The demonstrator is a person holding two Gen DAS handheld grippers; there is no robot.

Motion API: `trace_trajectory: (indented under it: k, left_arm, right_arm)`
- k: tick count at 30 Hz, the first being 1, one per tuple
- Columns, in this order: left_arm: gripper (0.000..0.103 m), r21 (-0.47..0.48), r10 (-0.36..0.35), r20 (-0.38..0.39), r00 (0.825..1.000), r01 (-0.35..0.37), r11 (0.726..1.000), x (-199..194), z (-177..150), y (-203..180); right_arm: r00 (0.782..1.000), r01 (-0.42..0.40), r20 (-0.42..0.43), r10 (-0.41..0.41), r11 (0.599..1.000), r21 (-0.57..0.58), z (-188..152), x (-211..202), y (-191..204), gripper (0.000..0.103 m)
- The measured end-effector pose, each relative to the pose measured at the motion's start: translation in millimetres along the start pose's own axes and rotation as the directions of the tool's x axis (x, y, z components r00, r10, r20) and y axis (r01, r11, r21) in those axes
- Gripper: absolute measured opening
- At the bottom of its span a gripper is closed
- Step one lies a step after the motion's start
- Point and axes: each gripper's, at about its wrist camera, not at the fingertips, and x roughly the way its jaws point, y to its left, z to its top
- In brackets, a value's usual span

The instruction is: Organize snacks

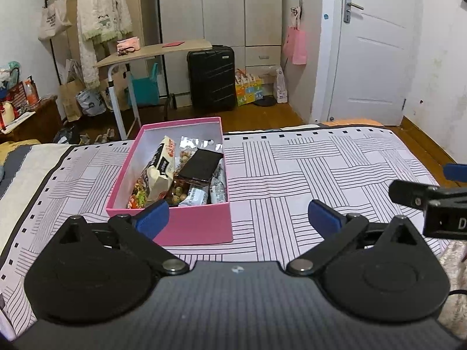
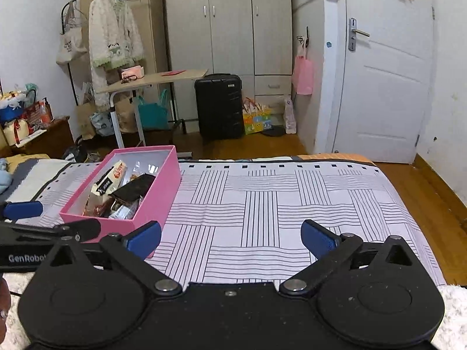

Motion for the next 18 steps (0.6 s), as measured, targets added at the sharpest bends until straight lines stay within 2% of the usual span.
trace_trajectory:
  k: [6, 18]
  left_arm:
    - [0.103, -0.016, 0.01, 0.0, 1.0, -0.01, 1.0, 0.2, -1.4, 4.5]
    - [0.103, -0.012, 0.036, 0.005, 0.999, -0.036, 0.999, 5.5, -5.9, 9.8]
  right_arm:
    - [0.999, 0.042, -0.012, -0.042, 0.999, -0.034, -2.7, -1.8, 2.9, 0.103]
    - [0.999, 0.046, -0.024, -0.046, 0.999, -0.009, -5.2, 2.3, -0.9, 0.103]
